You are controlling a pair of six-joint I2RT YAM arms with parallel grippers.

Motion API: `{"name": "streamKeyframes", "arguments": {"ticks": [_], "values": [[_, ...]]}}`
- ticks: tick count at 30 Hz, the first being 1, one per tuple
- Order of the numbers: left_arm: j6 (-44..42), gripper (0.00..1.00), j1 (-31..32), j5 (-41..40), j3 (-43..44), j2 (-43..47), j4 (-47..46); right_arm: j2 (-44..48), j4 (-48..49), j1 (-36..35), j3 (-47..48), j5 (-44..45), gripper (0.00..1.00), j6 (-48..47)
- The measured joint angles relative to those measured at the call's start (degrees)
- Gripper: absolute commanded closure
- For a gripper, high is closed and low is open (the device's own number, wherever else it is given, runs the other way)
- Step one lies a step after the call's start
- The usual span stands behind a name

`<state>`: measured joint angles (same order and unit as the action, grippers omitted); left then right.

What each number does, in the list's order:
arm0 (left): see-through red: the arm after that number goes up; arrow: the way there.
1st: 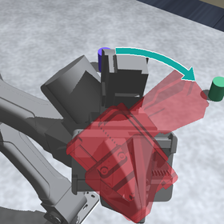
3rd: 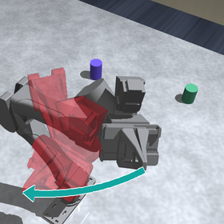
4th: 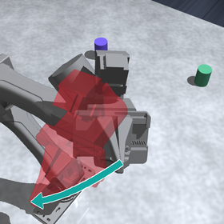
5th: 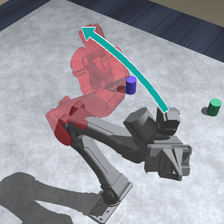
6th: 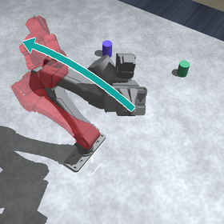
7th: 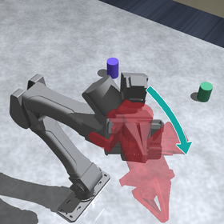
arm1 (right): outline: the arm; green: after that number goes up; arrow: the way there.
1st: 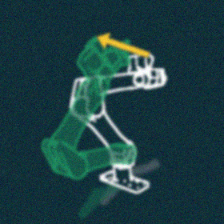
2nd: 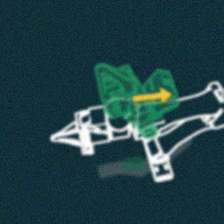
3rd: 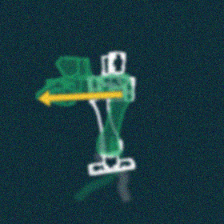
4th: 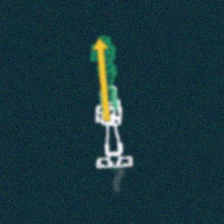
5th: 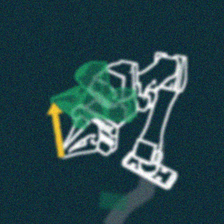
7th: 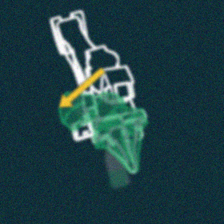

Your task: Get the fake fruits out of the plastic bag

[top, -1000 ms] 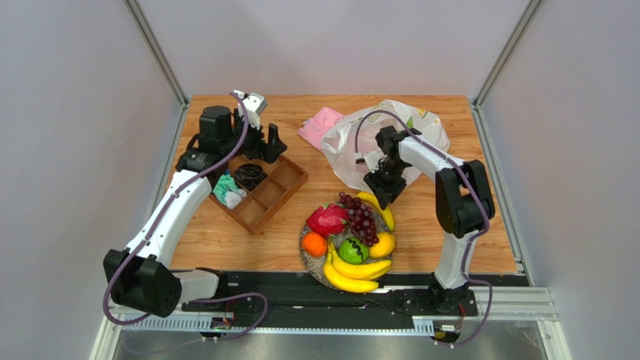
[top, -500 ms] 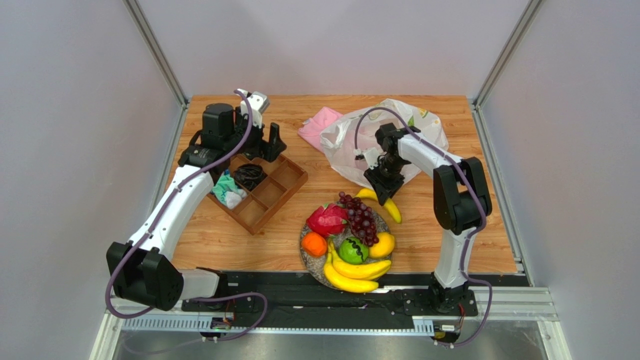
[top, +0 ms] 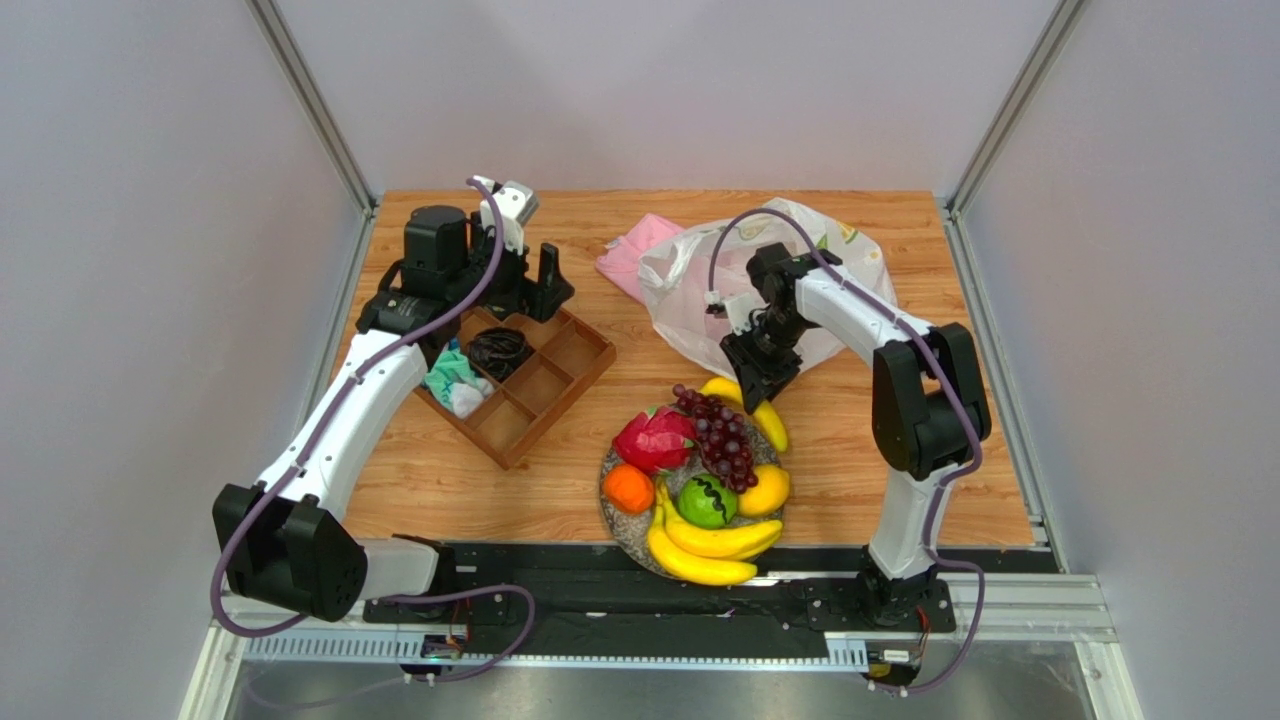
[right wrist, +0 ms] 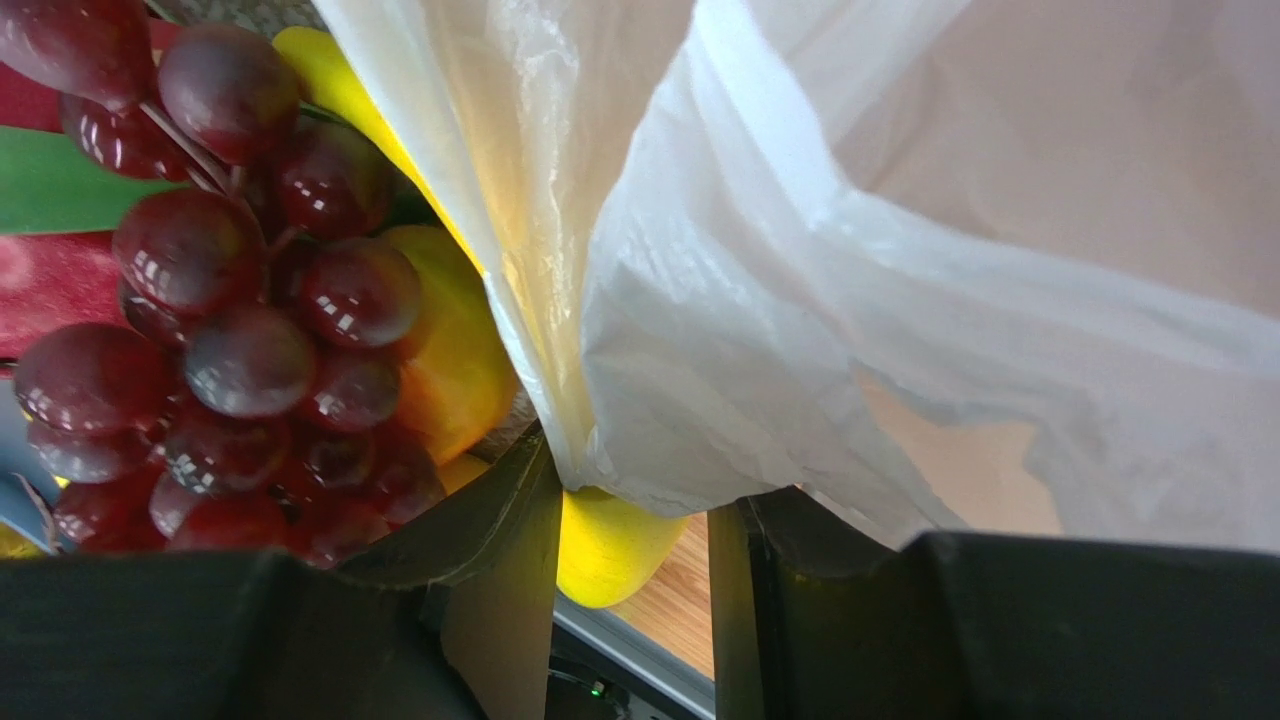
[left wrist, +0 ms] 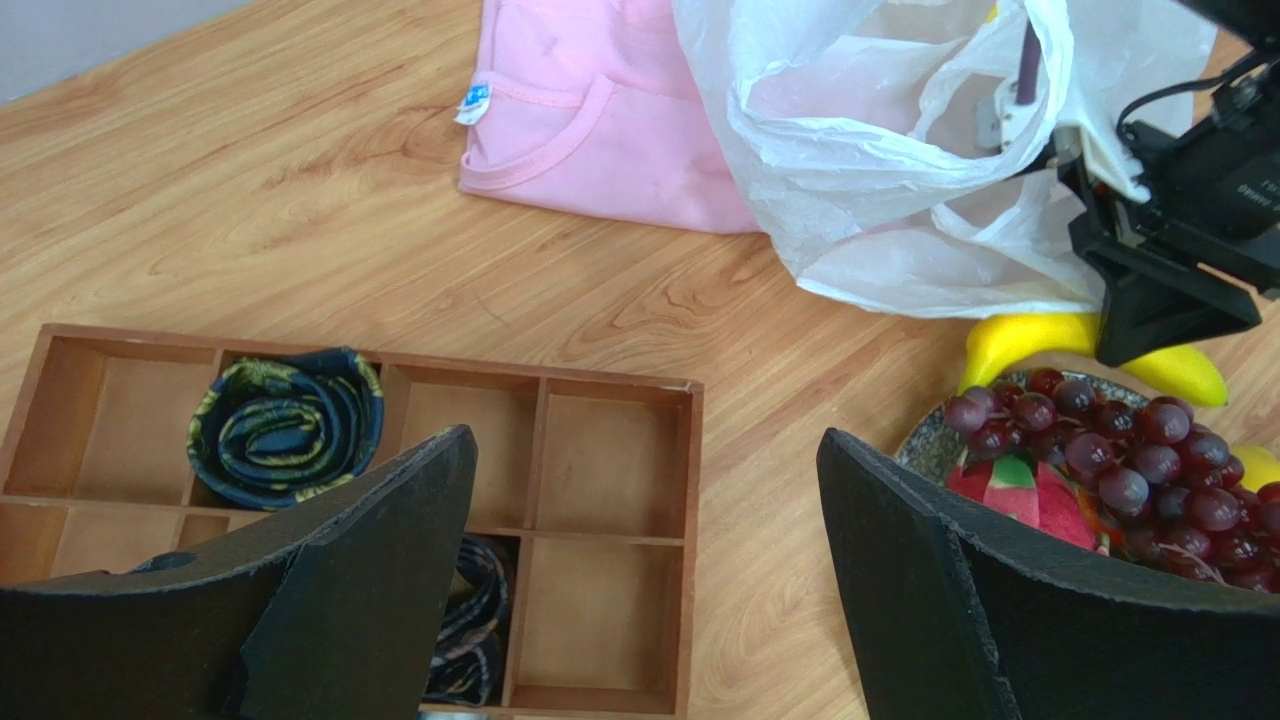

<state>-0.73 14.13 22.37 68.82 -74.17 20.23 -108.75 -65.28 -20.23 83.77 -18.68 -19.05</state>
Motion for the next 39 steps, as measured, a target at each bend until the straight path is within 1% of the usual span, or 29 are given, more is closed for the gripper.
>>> {"name": "streamKeyframes", "arguments": {"ticks": [5,7,12,14,17,18,26,34,39], "values": [[0.00,0.07,0.00,-0.02,-0.02,0.00,-0.07,-1.20,-0.26,-2.23,0.02,-1.73,0.81,1.29],[0.00,0.07,0.00,0.00,-0.09,0.00,-0.17,-1.25,-0.26,-2.93,0.04,-2.21,0.78,1.68],[0.02,0.07,0.00,0.02,-0.20,0.00,-0.33,-1.27,-0.37,-3.74,-0.24,-2.99,0.76,1.88],[0.02,0.07,0.00,0.02,-0.20,0.00,-0.35,-1.27,-0.44,-3.87,-0.66,-3.17,0.74,1.90],[0.04,0.07,0.00,0.02,-0.31,0.00,-0.37,-1.42,-0.70,-3.96,-1.27,-3.39,0.61,1.88],[0.02,0.07,0.00,0.02,-0.39,0.00,-0.44,-1.66,-0.87,-3.96,-1.27,-3.37,0.54,1.90],[0.04,0.07,0.00,0.02,-0.52,0.00,-0.76,-2.47,-1.70,-3.82,-1.14,-2.47,0.39,2.25],[0.04,0.07,0.00,0.02,-0.52,0.00,-0.76,-2.03,-3.41,-1.64,-0.24,-0.83,0.39,1.64],[0.48,0.07,0.00,-0.02,-0.52,0.00,-0.81,-0.94,-6.08,2.29,3.96,0.66,0.38,-0.37]]}}
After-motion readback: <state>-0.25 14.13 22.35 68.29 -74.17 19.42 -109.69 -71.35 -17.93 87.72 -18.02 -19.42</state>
